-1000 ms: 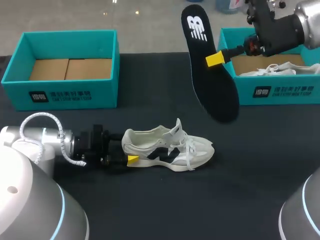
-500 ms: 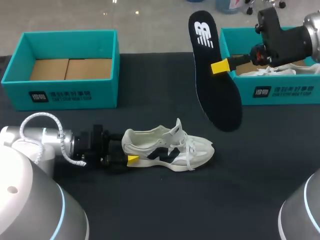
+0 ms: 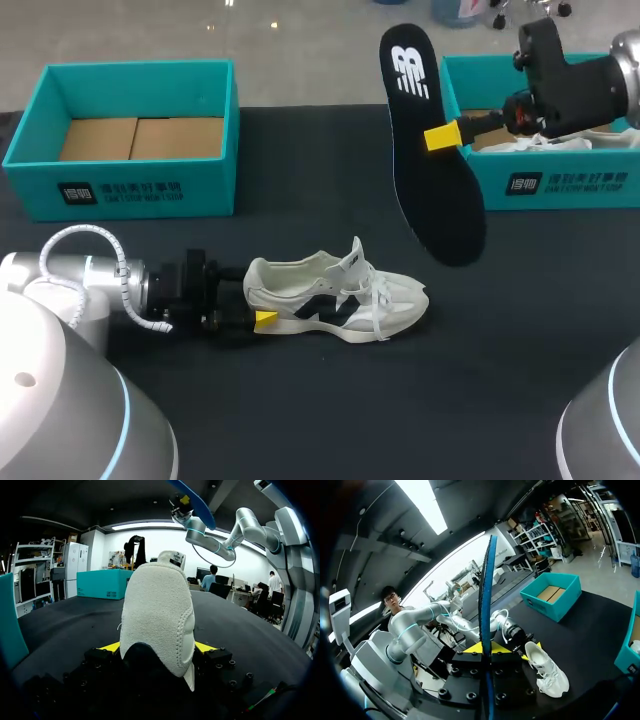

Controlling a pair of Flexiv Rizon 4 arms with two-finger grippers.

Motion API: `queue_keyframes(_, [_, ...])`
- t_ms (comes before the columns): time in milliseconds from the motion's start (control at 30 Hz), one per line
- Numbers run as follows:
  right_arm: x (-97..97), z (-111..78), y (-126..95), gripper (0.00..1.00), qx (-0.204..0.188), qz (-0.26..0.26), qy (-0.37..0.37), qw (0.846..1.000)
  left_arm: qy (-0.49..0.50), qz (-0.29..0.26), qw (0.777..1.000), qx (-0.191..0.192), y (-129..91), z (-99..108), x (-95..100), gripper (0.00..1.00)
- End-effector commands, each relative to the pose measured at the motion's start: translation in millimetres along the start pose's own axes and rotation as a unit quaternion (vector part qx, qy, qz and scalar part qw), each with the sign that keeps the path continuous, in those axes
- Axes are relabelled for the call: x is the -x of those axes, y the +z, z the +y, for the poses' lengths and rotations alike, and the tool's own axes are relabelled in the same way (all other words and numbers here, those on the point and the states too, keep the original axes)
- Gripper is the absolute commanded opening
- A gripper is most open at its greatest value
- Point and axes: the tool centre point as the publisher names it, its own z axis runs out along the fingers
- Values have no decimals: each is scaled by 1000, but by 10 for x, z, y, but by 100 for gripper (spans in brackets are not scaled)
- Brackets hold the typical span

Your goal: Take the shoe out of the shoebox, open the shoe tongue, remove and reinsert the insole, then place the shoe into the shoebox

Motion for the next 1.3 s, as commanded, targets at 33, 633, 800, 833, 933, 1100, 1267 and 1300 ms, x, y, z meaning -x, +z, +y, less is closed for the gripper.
queue_keyframes(33, [14,1,14,0,-1,0,0,1000,-1,0,1000,1,7,10,3,0])
queue_keyframes(633, [14,1,14,0,-1,0,0,1000,-1,0,1000,1,7,10,3,0])
queue_keyframes(800, [14,1,14,0,-1,0,0,1000,-3,4,1000,17,16,-46,-6,100])
queue_keyframes(833, [14,1,14,0,-1,0,0,1000,-2,5,1000,21,18,-58,-11,100])
queue_keyframes(933, [14,1,14,0,-1,0,0,1000,0,6,999,34,9,-96,-30,100])
queue_keyframes(1100, [14,1,14,0,-1,0,0,1000,-3,11,999,51,-8,-124,-46,100])
queue_keyframes(1267, [14,1,14,0,-1,0,0,1000,2,21,995,94,-95,-173,-66,100])
queue_keyframes(1300, [14,1,14,0,-1,0,0,1000,2,26,994,102,-116,-187,-70,100])
